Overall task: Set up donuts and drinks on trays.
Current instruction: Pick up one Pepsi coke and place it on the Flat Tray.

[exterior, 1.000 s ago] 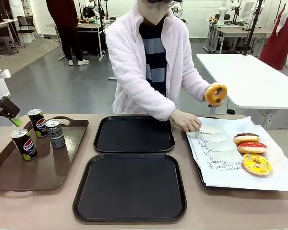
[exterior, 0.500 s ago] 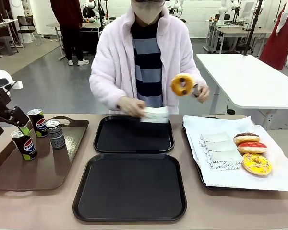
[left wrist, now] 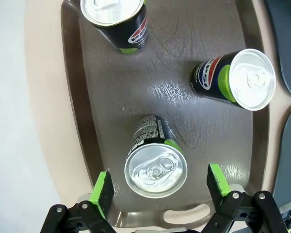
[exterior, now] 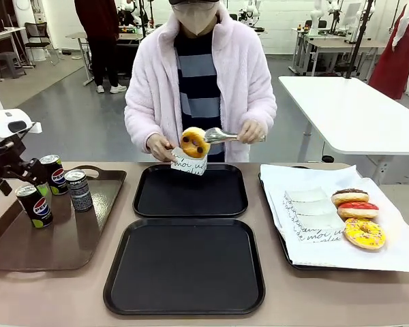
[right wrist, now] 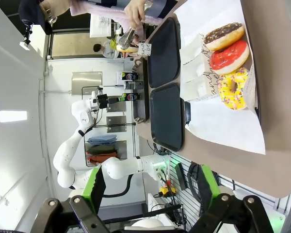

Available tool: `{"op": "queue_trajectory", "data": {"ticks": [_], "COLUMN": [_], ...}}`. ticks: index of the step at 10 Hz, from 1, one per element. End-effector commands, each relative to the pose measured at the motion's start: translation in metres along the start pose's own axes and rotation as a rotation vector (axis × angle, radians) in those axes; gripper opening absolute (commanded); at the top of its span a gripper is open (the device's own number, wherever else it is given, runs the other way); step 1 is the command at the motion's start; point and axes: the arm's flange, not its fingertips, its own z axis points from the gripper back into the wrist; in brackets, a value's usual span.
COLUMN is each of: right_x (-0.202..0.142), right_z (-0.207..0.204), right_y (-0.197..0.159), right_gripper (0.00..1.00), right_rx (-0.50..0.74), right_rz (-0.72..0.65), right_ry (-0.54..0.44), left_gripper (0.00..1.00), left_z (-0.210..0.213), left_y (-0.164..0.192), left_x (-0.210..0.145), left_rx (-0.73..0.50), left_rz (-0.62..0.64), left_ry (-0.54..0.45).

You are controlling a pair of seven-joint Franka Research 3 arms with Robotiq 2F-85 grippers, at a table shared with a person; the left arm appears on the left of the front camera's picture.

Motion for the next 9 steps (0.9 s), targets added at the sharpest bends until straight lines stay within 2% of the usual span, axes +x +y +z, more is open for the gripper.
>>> {"op": "queue_trajectory", "data": {"ticks": [1, 9], "right_x": [0.0, 0.0], "right_z": [0.001, 0.001], "right_y": [-0.001, -0.001], "right_gripper": [1.0, 1.0], "right_rx": [0.012, 0.012], "right_rz": [0.001, 0.001], "right_ry": [0.003, 0.003], "left_gripper": [1.0, 1.0], "left_z": [-0.01, -0.028], "left_y": [-0.007, 0.0], "left_x": [0.01, 0.02], "left_rx": [0.046, 0.047], "left_rz": [0.034, 0.058], "left_ry": [0.022, 0.042]}}
